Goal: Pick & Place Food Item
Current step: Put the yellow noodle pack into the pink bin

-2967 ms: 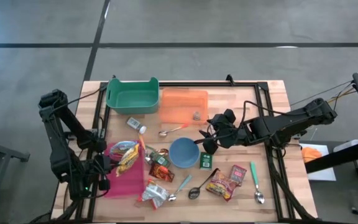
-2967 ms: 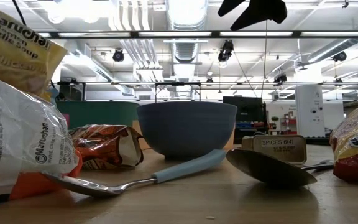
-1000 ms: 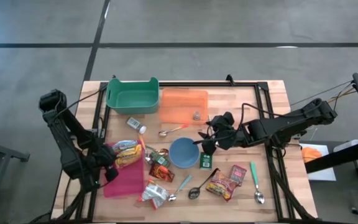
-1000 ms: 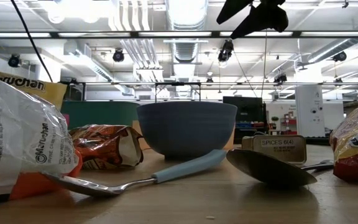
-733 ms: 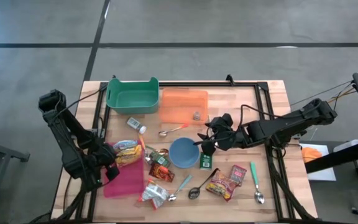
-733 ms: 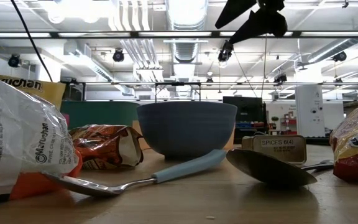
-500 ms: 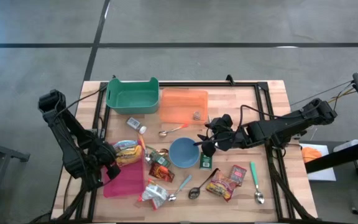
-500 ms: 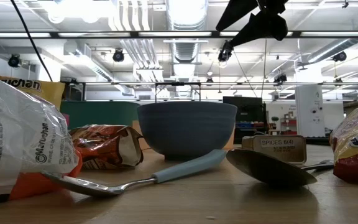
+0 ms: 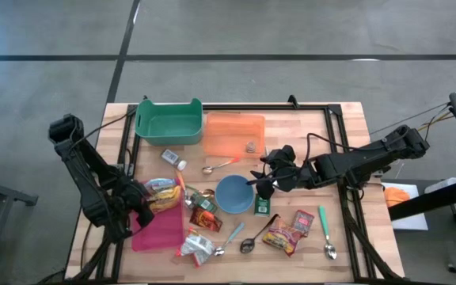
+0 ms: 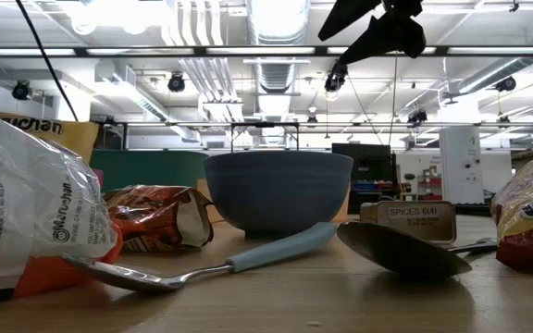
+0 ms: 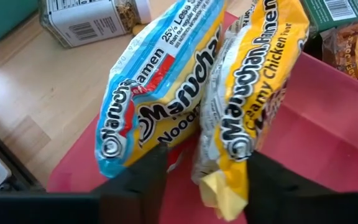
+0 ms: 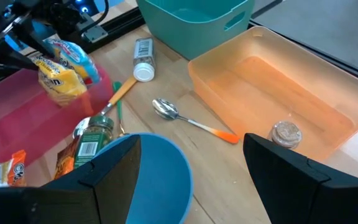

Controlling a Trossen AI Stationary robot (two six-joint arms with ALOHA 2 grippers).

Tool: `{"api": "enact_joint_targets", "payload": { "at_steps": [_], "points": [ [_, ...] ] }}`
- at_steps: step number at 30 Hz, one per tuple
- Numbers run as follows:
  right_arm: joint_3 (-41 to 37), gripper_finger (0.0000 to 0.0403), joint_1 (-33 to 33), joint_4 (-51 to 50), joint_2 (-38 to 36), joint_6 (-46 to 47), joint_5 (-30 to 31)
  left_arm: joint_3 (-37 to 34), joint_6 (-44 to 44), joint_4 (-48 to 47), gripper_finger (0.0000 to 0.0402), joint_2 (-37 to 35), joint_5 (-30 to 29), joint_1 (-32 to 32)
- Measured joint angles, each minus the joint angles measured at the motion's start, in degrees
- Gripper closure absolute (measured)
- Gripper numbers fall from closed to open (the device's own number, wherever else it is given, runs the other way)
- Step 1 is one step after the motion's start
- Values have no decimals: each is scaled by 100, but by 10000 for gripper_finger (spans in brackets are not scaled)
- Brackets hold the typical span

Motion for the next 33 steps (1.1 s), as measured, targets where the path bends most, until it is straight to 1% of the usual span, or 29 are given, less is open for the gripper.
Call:
{"api": "enact_joint_targets", "payload": {
  "at_steps": [3,6,9,13,16,23,26,29,33],
  "points": [
    [0,122,0,3,0,0,1,24,1,-18,173,0,0,48],
    [0,122,0,11,0,0,2,43,6,-20,154,0,0,67],
    [0,122,1,17,1,0,2,55,5,-20,148,0,0,67],
    [0,122,0,26,2,0,2,55,19,-20,149,0,79,67],
    [0,122,0,29,2,0,2,55,70,-19,170,0,233,74],
    [0,122,0,44,2,0,4,55,-186,-20,270,0,271,84],
    [-2,122,0,71,2,0,4,55,-526,-36,286,0,271,89],
    [-2,122,0,85,2,0,4,55,-593,-35,271,-2,348,89],
    [-26,122,0,103,4,-1,4,55,-596,-20,212,-2,497,93]
  ]
}}
